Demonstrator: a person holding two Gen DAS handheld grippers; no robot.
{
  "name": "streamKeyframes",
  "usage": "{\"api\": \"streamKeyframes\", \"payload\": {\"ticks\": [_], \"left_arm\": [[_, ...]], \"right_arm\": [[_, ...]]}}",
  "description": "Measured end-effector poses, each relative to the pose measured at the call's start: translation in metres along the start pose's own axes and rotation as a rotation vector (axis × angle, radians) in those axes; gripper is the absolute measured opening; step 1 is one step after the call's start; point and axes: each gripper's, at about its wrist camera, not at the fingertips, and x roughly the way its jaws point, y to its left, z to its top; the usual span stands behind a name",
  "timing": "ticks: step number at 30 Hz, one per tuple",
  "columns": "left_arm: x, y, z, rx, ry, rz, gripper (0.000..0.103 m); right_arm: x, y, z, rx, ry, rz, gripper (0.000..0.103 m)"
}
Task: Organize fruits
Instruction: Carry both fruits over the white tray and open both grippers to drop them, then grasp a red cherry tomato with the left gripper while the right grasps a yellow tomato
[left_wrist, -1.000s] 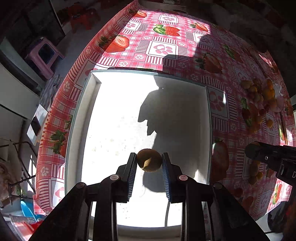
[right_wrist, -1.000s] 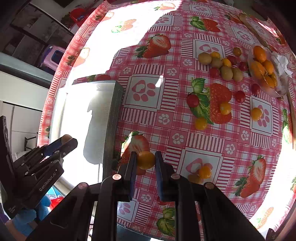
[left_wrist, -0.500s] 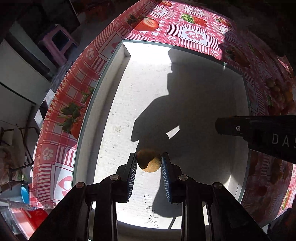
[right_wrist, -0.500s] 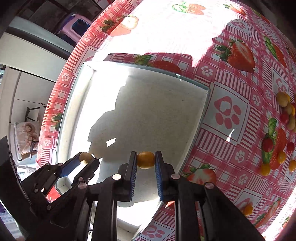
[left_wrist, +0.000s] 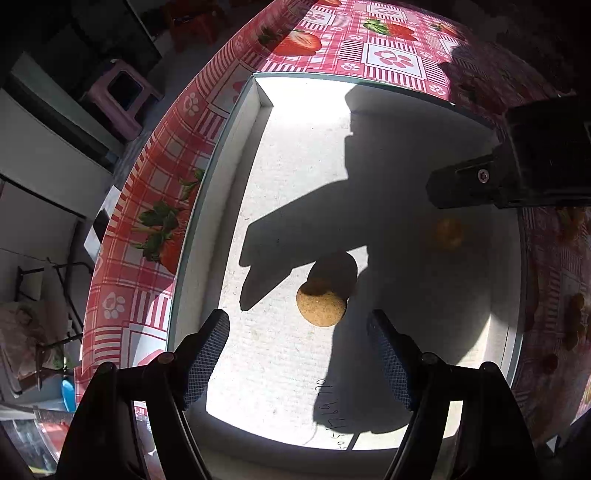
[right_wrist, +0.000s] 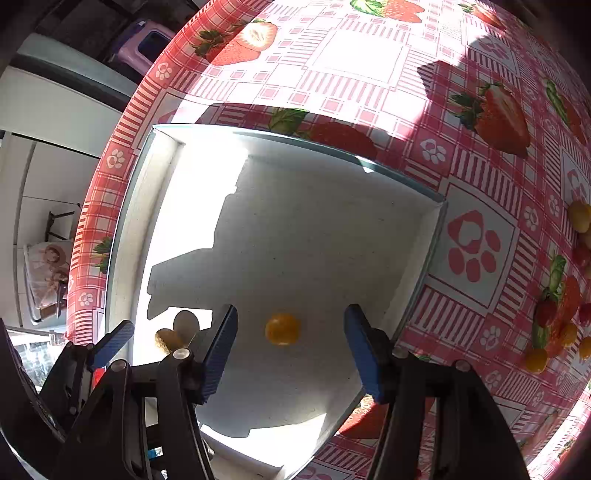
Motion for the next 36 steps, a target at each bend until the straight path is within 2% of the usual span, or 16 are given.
{"api": "streamKeyframes", "payload": {"ticks": [4,9,12,19,23,27,36], "left_arm": [[-0.011,-0.010,0.004,0.035,-0.013,-0.003,0.078],[-0.036,-0.039,0.016,0.112,-0.061,-0.025,0.078],[-0.050,-0.060,0.029,0.162,-0.090,-0.060,0.078],[-0.072,-0.122,0.062,0.304,-0.138,-0.142,0.078],[-0.063,-0.161,0.076,0.344,-0.116,-0.186,0.078],[-0.043,-0.191,0.088,0.350,-0.057,-0.218,0.078],[-0.008,-0.237,0.107,0.373,0.000,-0.206,0.078]], "right_arm": [[-0.029,-0.009,-0.003,0.034,-0.064,0.035,0.078],[-0.059,-0.049,-0.024,0.124,-0.122,0.037,0.079],[-0.073,-0.077,-0.039,0.186,-0.147,0.007,0.079],[-0.108,-0.180,-0.101,0.405,-0.155,-0.099,0.079],[-0.112,-0.225,-0.132,0.526,-0.143,-0.151,0.079],[-0.115,-0.253,-0.147,0.577,-0.144,-0.186,0.079],[-0.110,-0.285,-0.130,0.543,-0.164,-0.218,0.079]]}}
